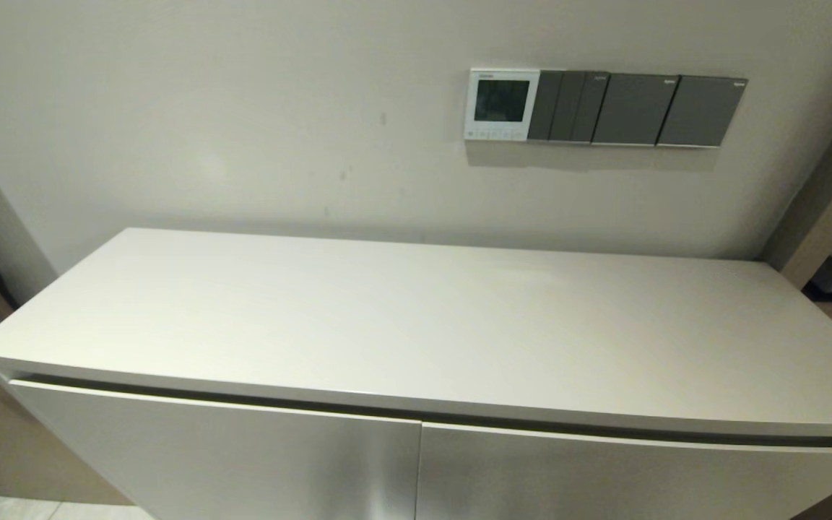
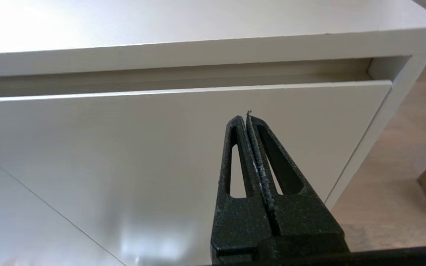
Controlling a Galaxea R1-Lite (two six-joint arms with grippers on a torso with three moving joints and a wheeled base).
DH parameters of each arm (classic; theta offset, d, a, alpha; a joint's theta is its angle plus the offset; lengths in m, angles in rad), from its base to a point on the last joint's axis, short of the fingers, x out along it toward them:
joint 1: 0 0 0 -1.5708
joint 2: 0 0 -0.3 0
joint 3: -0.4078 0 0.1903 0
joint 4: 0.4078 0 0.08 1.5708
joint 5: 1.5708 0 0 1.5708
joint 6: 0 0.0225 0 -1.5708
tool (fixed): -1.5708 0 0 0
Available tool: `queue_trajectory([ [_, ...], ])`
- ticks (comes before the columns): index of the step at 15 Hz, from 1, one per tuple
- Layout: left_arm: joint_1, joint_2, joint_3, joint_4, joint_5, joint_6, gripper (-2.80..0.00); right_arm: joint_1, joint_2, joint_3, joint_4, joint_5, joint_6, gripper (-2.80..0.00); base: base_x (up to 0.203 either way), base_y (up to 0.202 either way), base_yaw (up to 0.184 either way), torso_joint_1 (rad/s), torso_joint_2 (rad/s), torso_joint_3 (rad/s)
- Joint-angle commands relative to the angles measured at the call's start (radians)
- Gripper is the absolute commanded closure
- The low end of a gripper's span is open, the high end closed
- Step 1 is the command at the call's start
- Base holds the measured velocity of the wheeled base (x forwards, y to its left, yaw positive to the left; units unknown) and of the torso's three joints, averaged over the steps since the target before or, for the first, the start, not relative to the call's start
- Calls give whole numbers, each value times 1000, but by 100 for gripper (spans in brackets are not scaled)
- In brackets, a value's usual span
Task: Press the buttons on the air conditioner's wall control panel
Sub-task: Turn on the central air conditioner
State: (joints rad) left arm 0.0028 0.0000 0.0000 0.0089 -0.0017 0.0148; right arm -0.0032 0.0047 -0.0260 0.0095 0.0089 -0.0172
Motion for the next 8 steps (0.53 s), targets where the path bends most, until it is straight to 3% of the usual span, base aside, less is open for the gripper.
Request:
queue_trajectory([
  [1,0,0,0,0,0,1,0,0,0,-90,13,16,-4,0,0,0,0,0,0,0],
  [5,0,2,0,0,0,1,0,1,71,-373,193,77,-8,0,0,0,0,0,0,0],
  [8,0,0,0,0,0,1,0,-4,346,-468,101,88,-11,0,0,0,0,0,0,0],
])
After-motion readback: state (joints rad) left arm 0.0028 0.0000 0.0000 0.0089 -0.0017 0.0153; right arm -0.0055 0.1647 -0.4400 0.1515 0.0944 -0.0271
